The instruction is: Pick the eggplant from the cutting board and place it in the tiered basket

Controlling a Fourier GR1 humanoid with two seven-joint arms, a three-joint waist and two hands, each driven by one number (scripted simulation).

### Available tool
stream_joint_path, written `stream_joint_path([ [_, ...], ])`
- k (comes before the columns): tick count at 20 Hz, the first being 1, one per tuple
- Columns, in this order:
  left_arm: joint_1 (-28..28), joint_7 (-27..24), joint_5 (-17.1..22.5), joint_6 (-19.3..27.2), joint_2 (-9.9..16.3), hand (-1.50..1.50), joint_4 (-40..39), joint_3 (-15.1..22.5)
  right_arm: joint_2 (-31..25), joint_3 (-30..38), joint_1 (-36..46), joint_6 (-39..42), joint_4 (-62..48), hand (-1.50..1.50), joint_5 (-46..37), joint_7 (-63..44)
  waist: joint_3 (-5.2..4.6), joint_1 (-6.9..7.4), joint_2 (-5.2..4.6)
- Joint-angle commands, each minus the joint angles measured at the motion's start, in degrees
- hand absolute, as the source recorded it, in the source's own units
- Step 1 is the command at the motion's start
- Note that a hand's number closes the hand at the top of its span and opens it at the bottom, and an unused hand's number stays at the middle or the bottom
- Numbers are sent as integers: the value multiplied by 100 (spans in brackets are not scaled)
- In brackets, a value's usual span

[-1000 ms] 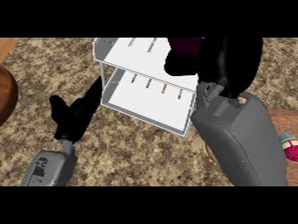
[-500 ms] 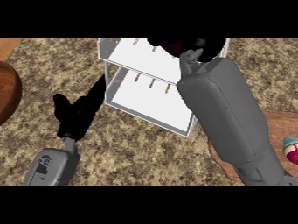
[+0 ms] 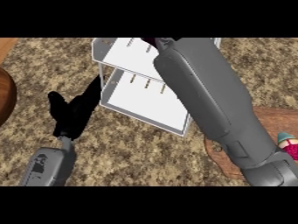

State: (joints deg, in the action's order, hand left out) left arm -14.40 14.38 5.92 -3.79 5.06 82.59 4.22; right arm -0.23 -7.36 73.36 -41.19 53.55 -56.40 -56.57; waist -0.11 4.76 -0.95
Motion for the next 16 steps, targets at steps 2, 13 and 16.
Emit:
stream_joint_path([
  [2, 304, -208, 27, -22, -16, 0, 13, -38, 22, 226, 89, -1258, -109, -150, -267, -833, 2, -240, 74],
  [13, 625, 31, 147, -9, 272, 0, 290, -381, 23, -298, -1891, 748, 2993, -150, -596, -1557, 17, -798, 272],
  [16, 679, -114, 144, 114, 218, 0, 188, -498, 23, -561, -2594, 1182, 3945, -150, -415, -1451, 20, -991, 317],
])
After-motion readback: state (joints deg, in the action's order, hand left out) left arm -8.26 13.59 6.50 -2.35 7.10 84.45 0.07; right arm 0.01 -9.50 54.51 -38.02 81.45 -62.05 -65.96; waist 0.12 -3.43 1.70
